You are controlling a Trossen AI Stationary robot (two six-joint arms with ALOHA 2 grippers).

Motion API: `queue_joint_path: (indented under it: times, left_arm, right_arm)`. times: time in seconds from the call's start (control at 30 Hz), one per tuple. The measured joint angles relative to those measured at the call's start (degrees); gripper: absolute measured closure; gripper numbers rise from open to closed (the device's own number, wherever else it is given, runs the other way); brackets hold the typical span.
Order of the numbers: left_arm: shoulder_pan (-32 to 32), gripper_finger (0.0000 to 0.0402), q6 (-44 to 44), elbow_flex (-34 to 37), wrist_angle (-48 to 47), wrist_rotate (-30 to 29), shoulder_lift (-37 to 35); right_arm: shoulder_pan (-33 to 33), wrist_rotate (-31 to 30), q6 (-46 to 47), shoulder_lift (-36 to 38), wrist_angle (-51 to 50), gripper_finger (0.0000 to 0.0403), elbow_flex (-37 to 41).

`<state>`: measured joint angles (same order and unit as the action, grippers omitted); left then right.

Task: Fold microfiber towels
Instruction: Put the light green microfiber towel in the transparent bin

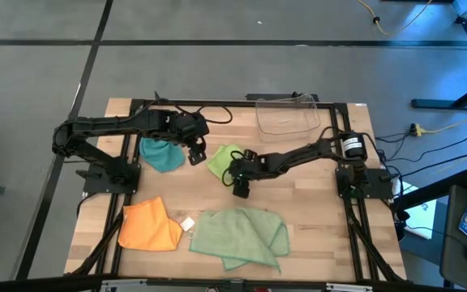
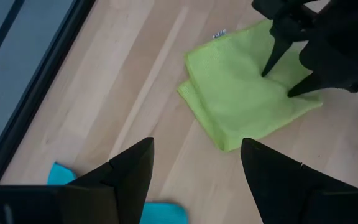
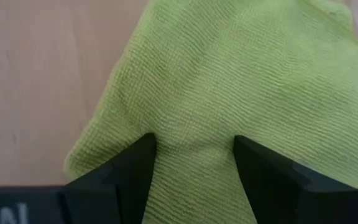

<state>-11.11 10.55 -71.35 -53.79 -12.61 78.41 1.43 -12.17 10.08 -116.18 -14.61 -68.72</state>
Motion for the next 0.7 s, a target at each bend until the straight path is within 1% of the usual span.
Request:
queue_joint_path:
  times: [0.1, 0.3, 0.5, 0.6, 0.7]
  left_arm:
    - [0.0, 0.0166, 0.0, 0.0, 0.4, 0.0, 0.0]
    - [0.0, 0.0166, 0.0, 0.0, 0.5, 0.0, 0.0]
    - [0.0, 0.0166, -0.2, 0.0, 0.5, 0.0, 0.0]
    - [0.0, 0.0166, -0.2, 0.0, 0.5, 0.0, 0.0]
    - [0.0, 0.0166, -0.2, 0.0, 0.5, 0.0, 0.0]
  right_arm:
    - [0.0, -0.4, -3.2, 0.8, -7.6, 0.0178, 0.0]
    - [0.4, -0.2, -14.8, 3.9, -18.8, 0.0178, 0.4]
    - [2.8, 3.6, -29.2, 5.7, -32.9, 0.0178, 0.5]
    - [4.2, 3.2, -31.2, 5.6, -40.2, 0.018, 0.6]
    - [5.7, 1.8, -26.9, 6.5, -42.9, 0.0194, 0.7]
